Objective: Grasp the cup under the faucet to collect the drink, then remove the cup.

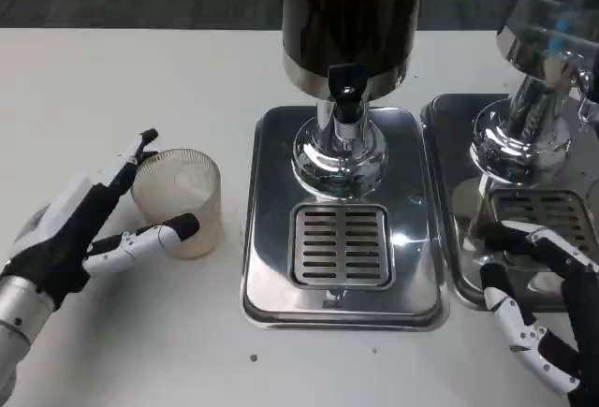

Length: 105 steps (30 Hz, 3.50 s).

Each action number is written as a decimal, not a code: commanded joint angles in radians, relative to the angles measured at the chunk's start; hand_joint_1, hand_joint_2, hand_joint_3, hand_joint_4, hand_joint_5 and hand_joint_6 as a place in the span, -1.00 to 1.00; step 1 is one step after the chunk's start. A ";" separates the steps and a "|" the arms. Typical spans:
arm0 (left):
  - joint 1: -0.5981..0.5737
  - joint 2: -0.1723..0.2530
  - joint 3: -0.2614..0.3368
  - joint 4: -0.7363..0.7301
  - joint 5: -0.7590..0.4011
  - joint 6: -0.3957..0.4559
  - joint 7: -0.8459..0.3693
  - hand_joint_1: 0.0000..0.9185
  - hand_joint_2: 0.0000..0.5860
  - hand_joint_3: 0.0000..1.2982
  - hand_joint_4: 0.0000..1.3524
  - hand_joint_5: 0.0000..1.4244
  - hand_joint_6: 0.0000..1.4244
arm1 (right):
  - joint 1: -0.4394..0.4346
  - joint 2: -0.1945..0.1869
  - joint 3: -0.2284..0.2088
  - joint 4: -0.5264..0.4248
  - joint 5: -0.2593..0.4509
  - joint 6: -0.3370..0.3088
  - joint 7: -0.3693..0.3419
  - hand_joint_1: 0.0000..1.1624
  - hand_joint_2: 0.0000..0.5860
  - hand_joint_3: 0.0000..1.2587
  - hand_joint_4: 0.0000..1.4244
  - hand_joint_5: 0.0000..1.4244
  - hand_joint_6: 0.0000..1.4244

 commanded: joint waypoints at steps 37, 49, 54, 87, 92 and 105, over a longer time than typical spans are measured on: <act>-0.011 -0.016 -0.066 -0.010 0.076 0.103 0.106 -0.70 -1.00 -1.00 -1.00 -0.99 -0.97 | 0.040 0.007 -0.007 -0.036 0.020 -0.010 0.014 -0.37 0.42 -0.31 -0.41 -0.44 -0.49; -0.016 -0.058 -0.079 -0.006 0.073 0.117 0.126 -0.72 -0.99 -1.00 -1.00 -0.88 -0.89 | 0.038 0.013 -0.003 -0.034 0.023 -0.004 0.021 -0.37 0.47 -0.29 -0.41 -0.44 -0.49; -0.007 -0.088 -0.085 -0.010 0.080 0.128 0.165 -0.69 -0.97 -1.00 -0.96 -0.73 -0.76 | 0.043 0.013 -0.008 -0.038 0.025 -0.001 0.027 -0.36 0.46 -0.25 -0.40 -0.44 -0.49; -0.008 -0.155 -0.146 0.023 0.126 0.212 0.345 -0.47 -0.89 -0.67 -0.54 -0.13 0.23 | 0.050 0.019 -0.029 -0.063 0.021 0.012 0.048 -0.31 0.63 -0.07 -0.37 -0.42 -0.49; -0.010 -0.160 -0.158 0.021 0.136 0.220 0.364 -0.44 -0.90 -0.66 -0.54 -0.12 0.23 | 0.054 0.021 -0.034 -0.066 0.023 0.013 0.050 -0.30 0.65 -0.06 -0.37 -0.42 -0.49; -0.012 -0.174 -0.180 0.025 0.157 0.231 0.458 -0.20 -0.82 -0.49 -0.34 0.08 0.49 | 0.055 0.029 -0.039 -0.067 0.034 0.010 0.058 -0.30 0.67 -0.05 -0.37 -0.42 -0.49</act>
